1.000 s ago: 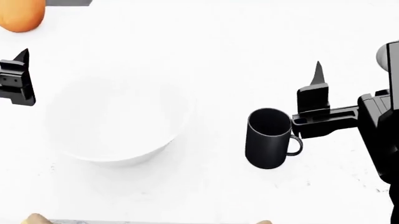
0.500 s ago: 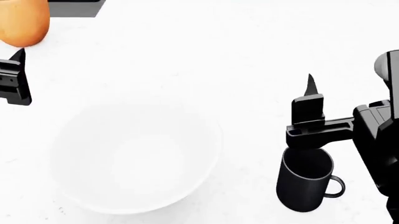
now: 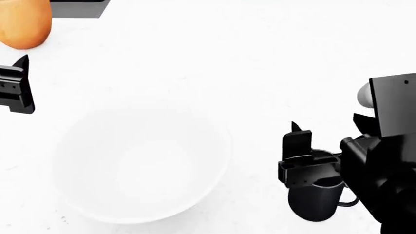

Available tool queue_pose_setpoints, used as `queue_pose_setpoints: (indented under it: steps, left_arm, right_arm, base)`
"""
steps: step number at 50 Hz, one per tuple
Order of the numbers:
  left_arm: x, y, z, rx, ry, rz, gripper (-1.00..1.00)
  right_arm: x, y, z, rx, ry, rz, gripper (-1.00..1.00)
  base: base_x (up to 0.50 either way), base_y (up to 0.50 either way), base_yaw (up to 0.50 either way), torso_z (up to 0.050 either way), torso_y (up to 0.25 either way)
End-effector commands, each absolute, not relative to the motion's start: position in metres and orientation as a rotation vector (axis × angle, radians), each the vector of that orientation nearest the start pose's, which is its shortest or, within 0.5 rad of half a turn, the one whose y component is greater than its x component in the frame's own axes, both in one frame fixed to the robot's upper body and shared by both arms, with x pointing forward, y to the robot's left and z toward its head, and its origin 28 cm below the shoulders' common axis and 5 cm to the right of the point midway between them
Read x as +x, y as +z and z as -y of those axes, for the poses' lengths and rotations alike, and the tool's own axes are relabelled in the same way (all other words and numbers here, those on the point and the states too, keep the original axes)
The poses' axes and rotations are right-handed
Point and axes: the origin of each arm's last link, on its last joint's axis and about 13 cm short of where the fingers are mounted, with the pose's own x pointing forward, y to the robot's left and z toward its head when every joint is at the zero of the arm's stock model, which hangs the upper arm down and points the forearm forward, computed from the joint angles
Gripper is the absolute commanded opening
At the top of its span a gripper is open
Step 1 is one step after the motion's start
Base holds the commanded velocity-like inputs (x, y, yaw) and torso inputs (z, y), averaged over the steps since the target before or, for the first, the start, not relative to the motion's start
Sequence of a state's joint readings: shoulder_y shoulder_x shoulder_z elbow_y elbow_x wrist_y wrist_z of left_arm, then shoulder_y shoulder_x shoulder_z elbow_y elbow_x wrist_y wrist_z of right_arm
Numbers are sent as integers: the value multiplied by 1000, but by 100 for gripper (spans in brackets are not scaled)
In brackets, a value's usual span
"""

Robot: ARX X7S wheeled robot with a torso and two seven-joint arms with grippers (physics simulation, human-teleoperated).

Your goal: Place the cup inside the bowl on the dining table and move the bowl to any counter.

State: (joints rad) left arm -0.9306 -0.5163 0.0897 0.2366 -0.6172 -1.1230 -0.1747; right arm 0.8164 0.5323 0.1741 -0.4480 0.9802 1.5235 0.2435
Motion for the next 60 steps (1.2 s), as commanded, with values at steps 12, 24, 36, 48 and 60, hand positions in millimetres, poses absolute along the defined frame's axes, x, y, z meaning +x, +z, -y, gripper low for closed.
queue_pose_setpoints:
  steps: [12, 24, 36, 48, 60]
  left_arm:
    - [302, 253, -287, 120, -34, -47, 100]
    - [303, 250, -288, 116, -36, -59, 100]
    - [303, 249, -289, 114, -38, -64, 100]
    - [303, 250, -288, 115, -34, -65, 100]
    - [303, 247, -289, 109, -36, -72, 100]
  right_arm:
    - [263, 252, 196, -159, 227, -528, 100]
    - [275, 258, 197, -187, 272, -622, 100]
    - [284, 249, 198, -203, 267, -661, 100]
    - [291, 236, 195, -199, 292, -701, 100]
    - [295, 227, 196, -207, 293, -738, 100]
  base:
    - [0, 0, 0, 0, 0]
    - [0, 0, 0, 0, 0]
    - [0, 0, 0, 0, 0]
    - [0, 0, 0, 0, 0]
    - [0, 0, 0, 0, 0]
